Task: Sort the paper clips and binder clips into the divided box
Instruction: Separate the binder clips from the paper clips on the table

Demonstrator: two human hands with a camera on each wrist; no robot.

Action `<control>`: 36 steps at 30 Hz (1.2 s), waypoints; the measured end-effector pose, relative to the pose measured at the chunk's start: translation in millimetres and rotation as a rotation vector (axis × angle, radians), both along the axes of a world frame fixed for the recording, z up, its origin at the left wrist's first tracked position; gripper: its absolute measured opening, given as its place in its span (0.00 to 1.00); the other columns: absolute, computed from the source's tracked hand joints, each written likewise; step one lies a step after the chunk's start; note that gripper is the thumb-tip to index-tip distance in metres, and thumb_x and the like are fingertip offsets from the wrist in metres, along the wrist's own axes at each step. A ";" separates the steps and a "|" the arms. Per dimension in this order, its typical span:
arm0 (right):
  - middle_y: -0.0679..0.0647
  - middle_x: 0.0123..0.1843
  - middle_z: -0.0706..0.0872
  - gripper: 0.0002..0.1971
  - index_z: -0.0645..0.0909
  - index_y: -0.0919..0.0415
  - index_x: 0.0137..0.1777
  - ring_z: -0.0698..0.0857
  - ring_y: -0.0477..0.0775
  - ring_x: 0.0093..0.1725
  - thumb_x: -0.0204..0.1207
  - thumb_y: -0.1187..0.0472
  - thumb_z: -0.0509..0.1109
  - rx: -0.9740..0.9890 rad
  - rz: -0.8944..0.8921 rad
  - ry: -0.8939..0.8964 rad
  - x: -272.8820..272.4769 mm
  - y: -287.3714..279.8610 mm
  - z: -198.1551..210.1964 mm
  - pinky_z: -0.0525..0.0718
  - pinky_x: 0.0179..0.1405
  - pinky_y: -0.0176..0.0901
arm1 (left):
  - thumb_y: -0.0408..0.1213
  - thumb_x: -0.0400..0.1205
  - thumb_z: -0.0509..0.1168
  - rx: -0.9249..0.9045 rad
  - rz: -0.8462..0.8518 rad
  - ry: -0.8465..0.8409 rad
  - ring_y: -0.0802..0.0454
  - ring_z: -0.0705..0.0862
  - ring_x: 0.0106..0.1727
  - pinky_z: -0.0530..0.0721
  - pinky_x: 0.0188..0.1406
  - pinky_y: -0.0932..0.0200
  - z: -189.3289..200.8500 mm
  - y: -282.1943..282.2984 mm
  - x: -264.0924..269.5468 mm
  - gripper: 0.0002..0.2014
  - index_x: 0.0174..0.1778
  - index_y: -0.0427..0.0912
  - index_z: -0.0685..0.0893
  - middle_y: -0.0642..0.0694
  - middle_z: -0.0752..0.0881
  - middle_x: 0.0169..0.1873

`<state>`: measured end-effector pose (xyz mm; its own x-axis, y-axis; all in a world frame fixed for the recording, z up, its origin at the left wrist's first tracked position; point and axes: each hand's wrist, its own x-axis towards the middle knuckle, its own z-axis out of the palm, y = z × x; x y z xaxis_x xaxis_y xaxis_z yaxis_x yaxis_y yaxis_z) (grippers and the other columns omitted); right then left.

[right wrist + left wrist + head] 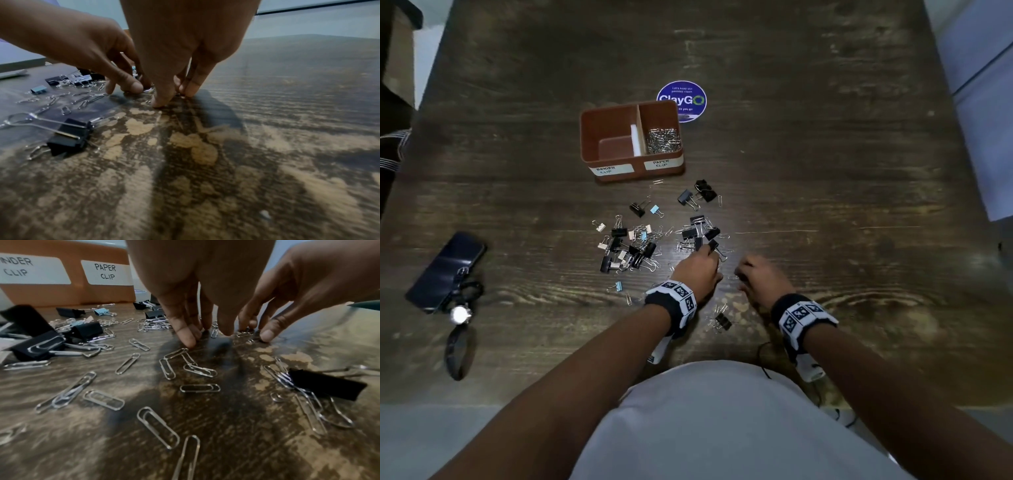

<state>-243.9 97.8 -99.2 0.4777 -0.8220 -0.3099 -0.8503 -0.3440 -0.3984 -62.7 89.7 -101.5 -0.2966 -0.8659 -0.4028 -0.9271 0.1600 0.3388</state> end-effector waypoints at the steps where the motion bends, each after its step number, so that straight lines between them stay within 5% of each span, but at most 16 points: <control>1: 0.56 0.54 0.80 0.10 0.84 0.63 0.54 0.79 0.57 0.54 0.74 0.64 0.73 -0.005 -0.005 0.014 1.6 0.2 -0.8 0.81 0.50 0.49 | 0.41 0.81 0.67 -0.008 -0.008 -0.019 0.36 0.80 0.59 0.83 0.53 0.42 1.2 -0.3 -1.3 0.18 0.62 0.35 0.78 0.36 0.76 0.63; 6: 0.56 0.52 0.81 0.08 0.84 0.61 0.53 0.78 0.57 0.54 0.76 0.65 0.68 -0.056 0.089 0.140 6.4 0.8 3.6 0.80 0.47 0.49 | 0.29 0.79 0.63 -0.042 -0.131 -0.113 0.38 0.80 0.59 0.85 0.51 0.44 4.9 0.7 -0.7 0.15 0.63 0.35 0.78 0.38 0.78 0.61; 14: 0.58 0.46 0.81 0.17 0.74 0.59 0.54 0.77 0.56 0.44 0.67 0.73 0.70 -0.038 0.104 0.137 6.4 10.5 -6.6 0.80 0.39 0.48 | 0.29 0.81 0.60 -0.003 -0.267 -0.119 0.39 0.78 0.61 0.85 0.51 0.44 7.7 2.6 8.8 0.17 0.65 0.31 0.73 0.35 0.76 0.62; 17: 0.54 0.52 0.76 0.20 0.73 0.58 0.57 0.77 0.55 0.44 0.68 0.77 0.66 0.068 0.035 -0.016 0.9 7.1 -2.8 0.79 0.40 0.45 | 0.24 0.77 0.63 0.014 -0.124 0.022 0.40 0.79 0.59 0.83 0.55 0.45 15.4 0.3 21.1 0.19 0.64 0.34 0.72 0.36 0.79 0.60; 20: 0.48 0.53 0.67 0.23 0.70 0.58 0.60 0.75 0.49 0.41 0.70 0.80 0.60 0.175 -0.129 -0.149 -5.4 -2.6 -0.4 0.75 0.37 0.37 | 0.22 0.76 0.65 0.015 0.018 0.058 0.41 0.84 0.49 0.81 0.43 0.53 20.5 -8.0 41.2 0.18 0.60 0.37 0.73 0.38 0.84 0.50; 26: 0.47 0.49 0.71 0.16 0.81 0.58 0.56 0.78 0.48 0.42 0.77 0.77 0.61 0.242 -0.315 -0.302 2.7 -28.5 -0.7 0.86 0.45 0.40 | 0.22 0.76 0.65 0.056 0.097 0.115 0.44 0.88 0.44 0.89 0.39 0.54 27.2 -19.4 67.0 0.27 0.71 0.46 0.77 0.40 0.88 0.49; 32: 0.49 0.54 0.74 0.13 0.83 0.61 0.55 0.76 0.47 0.54 0.78 0.75 0.60 0.273 -0.320 -0.301 20.8 -37.4 11.1 0.78 0.62 0.37 | 0.27 0.82 0.60 0.036 0.123 0.135 0.42 0.85 0.48 0.87 0.49 0.50 24.8 -20.9 60.8 0.08 0.52 0.37 0.82 0.39 0.86 0.46; 36: 0.53 0.50 0.83 0.17 0.82 0.62 0.58 0.81 0.47 0.46 0.78 0.78 0.57 0.363 -0.447 -0.383 24.0 -36.8 22.4 0.84 0.53 0.41 | 0.26 0.82 0.57 0.056 0.136 0.192 0.44 0.81 0.45 0.82 0.51 0.46 23.0 -18.8 50.7 0.07 0.44 0.39 0.78 0.42 0.83 0.42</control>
<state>-219.9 61.1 -76.9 0.2480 -0.8416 -0.4799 -0.6558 0.2188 -0.7225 -12.1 70.9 -78.6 -0.2543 -0.8810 -0.3989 -0.8566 0.0137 0.5158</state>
